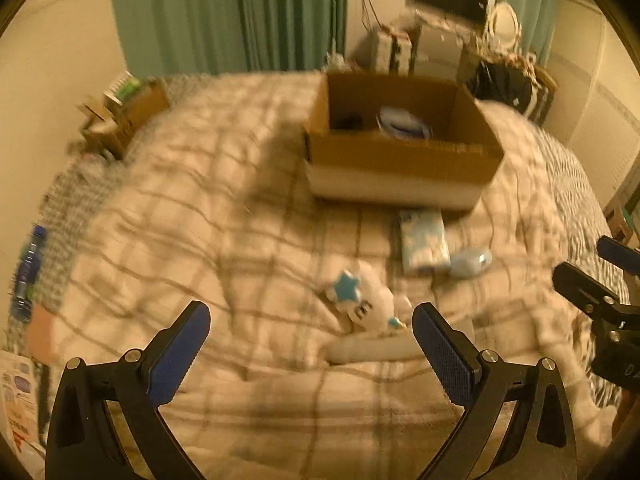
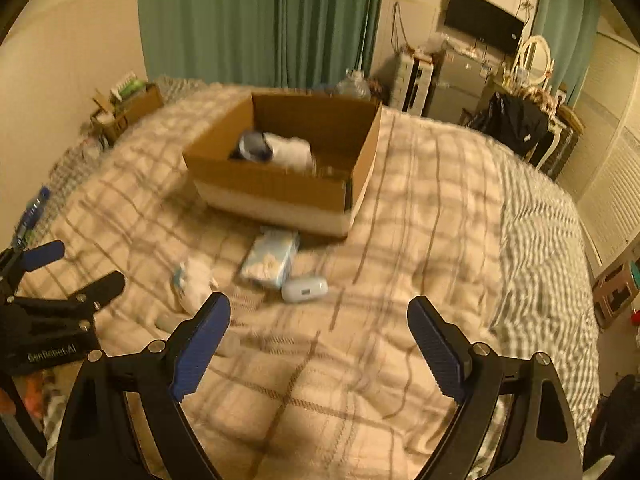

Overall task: Organize objects
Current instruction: 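Grasp the white star plush toy with the left tool while the right tool grasps the earbuds case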

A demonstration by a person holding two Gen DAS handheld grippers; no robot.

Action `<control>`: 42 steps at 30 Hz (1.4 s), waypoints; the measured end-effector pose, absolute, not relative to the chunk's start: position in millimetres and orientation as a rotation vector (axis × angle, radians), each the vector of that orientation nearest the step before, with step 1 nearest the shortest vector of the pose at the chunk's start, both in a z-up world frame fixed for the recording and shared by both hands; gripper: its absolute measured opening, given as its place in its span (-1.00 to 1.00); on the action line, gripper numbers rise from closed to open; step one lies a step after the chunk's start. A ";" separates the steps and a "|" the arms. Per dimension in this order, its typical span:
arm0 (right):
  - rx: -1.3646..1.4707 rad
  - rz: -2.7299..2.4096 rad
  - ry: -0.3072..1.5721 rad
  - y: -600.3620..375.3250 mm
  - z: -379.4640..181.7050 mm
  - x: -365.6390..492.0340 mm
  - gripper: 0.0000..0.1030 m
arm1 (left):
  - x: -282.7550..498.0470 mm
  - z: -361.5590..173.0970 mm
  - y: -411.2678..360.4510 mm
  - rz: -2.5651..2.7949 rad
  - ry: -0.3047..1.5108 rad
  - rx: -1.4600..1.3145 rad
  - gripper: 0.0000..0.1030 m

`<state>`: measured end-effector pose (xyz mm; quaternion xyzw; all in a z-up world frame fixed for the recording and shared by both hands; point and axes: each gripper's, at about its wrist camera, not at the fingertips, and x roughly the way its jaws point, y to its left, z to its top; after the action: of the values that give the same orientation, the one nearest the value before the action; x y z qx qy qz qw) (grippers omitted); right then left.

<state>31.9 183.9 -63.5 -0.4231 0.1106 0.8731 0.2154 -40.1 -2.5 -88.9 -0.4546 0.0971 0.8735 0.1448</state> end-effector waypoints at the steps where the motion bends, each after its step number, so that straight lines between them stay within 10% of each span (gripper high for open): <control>1: -1.194 2.411 0.309 186.1 -71.5 29.1 0.75 | -43.6 -96.8 2.9 2.498 0.297 -1.330 1.00; 10: -1.282 2.348 0.321 213.2 -112.3 5.2 0.75 | -82.8 -153.5 39.9 2.411 0.320 -1.474 0.97; 13: -1.310 2.347 0.342 220.5 -123.9 -4.0 0.75 | -89.4 -173.5 50.0 2.315 0.310 -1.523 0.72; 16: -1.345 2.346 0.336 224.7 -134.2 -14.8 0.75 | -93.5 -188.6 52.2 2.249 0.274 -1.572 0.07; 26: -1.505 2.394 0.283 221.5 -166.3 -56.9 0.74 | -86.4 -148.6 24.6 2.403 0.166 -1.440 0.06; 33: -1.590 2.370 0.264 219.5 -178.7 -65.7 -0.03 | -93.2 -135.0 17.3 2.428 0.165 -1.439 0.06; 42: -1.455 2.435 0.317 202.1 -129.5 -16.4 -0.03 | -67.0 -102.6 15.8 2.453 0.169 -1.374 0.06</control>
<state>-16.4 202.1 -129.5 -0.5044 0.1100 0.8444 0.1430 -67.0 15.8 -102.6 -0.4813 0.0592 0.8595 0.1619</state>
